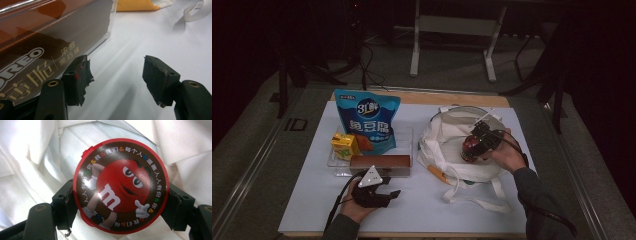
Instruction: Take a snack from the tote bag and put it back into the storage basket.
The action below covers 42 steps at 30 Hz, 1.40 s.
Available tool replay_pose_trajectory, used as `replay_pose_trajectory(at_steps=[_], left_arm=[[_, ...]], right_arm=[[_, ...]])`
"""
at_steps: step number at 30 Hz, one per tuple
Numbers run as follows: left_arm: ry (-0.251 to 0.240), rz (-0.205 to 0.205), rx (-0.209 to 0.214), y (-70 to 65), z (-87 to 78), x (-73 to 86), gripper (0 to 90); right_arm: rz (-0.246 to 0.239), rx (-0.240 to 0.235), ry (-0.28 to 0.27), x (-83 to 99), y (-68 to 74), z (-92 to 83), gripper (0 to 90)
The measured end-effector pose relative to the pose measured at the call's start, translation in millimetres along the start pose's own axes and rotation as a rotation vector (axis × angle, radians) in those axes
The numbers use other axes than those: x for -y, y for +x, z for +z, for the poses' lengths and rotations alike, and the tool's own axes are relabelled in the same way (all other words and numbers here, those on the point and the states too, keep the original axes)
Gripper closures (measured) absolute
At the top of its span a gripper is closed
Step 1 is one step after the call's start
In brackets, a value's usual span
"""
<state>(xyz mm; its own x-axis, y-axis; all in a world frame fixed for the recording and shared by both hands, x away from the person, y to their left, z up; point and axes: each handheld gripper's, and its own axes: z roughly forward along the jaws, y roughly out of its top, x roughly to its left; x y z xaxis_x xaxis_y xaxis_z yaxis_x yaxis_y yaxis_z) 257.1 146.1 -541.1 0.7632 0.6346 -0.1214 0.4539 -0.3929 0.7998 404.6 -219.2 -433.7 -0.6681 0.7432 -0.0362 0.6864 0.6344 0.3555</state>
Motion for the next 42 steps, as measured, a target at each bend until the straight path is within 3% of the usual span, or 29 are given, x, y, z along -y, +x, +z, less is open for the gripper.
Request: replay_pose_trajectory(at_steps=[42], left_arm=[[-0.003,-0.001,0.000,0.4,-0.6,0.1,37.9]], right_arm=[[-0.045,-0.023,-0.023,-18.9,17.5,-26.9,25.6]])
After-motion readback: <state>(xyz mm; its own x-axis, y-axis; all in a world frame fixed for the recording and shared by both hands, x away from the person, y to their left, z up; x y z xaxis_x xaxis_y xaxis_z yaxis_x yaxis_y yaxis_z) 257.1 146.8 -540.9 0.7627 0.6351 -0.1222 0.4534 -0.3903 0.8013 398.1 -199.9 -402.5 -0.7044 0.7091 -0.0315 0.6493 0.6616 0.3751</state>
